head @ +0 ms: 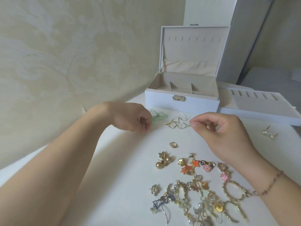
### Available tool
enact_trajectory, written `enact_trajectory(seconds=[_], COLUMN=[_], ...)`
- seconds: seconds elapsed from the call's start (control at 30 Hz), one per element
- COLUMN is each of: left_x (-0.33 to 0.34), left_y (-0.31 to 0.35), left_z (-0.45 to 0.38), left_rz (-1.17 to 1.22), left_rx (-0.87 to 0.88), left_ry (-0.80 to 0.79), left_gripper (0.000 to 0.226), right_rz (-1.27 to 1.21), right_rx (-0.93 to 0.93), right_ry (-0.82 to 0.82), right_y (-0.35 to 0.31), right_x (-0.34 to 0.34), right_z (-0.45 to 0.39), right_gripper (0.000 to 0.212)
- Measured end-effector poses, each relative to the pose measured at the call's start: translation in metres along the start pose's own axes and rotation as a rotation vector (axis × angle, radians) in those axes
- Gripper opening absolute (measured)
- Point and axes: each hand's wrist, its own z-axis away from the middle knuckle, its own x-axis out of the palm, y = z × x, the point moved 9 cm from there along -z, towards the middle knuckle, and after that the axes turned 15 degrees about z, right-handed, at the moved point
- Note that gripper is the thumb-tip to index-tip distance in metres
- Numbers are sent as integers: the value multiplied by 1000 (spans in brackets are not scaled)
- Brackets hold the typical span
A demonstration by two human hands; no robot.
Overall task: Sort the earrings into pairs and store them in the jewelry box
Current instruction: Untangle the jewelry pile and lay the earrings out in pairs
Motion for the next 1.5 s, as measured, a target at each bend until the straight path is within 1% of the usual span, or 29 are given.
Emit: enact_trajectory(seconds=[0.2, 0.43, 0.57, 0.63, 0.7, 0.77, 0.83, 0.9, 0.97, 1.0, 1.07, 1.1, 1.2, 1.27, 1.37, 1.43, 1.5], left_x=[5, 7, -2, -7, -3, 9, 20, 31, 42, 46, 49, 50, 52, 54, 62, 68, 74], left_y=[-3, 2, 6, 19, 36, 52, 61, 65, 65, 65, 66, 67, 70, 73, 77, 79, 82], left_z=[1, 9, 17, 20, 21, 18, 11, 3, -3, -4, -5, -5, -3, -2, 1, 4, 8], left_rz=[-66, -77, -85, -56, -14, 3, -16, -34, -12, -5, -3, 5, 15, 23, 46, 50, 55], left_rx=[-64, -72, -44, 41, 155, 246, 296, 329, 340, 347, 367, 372, 363, 357, 345, 326, 323], left_ry=[-65, -128, -91, -41, -31, -69, -81, -87, -117, -127, -134, -136, -144, -154, -220, -280, -337], left_gripper=[11, 24, 28, 29, 31, 34, 36, 36, 35, 34, 31, 29, 23, 19, 14, 15, 16], right_rz=[18, 23, 14, 6, 1, 64, 154, 179, 171, 191, 246, 257, 262, 250, 196, 154, 88], right_rx=[-20, -23, -27, -27, -31, -64, -116, -180, -231, -260, -315, -327, -380, -398, -396, -397, -383], right_ry=[-12, -8, 0, -7, -80, -205, -333, -443, -487, -491, -499, -508, -531, -574, -695, -771, -771], right_y=[-2, -1, -2, -2, -1, -3, -8, -14, -21, -23, -25, -26, -30, -30, -27, -26, -25], right_x=[1, 0, -3, -6, -2, 8, 18, 27, 32, 34, 40, 42, 45, 45, 47, 46, 40], right_z=[0, 0, -1, -2, -2, 1, 7, 15, 19, 20, 22, 23, 26, 28, 34, 38, 35], right_gripper=[14, 15, 16, 18, 23, 26, 27, 24, 9, 7, 18, 18, 7, 6, 8, 11, 11])
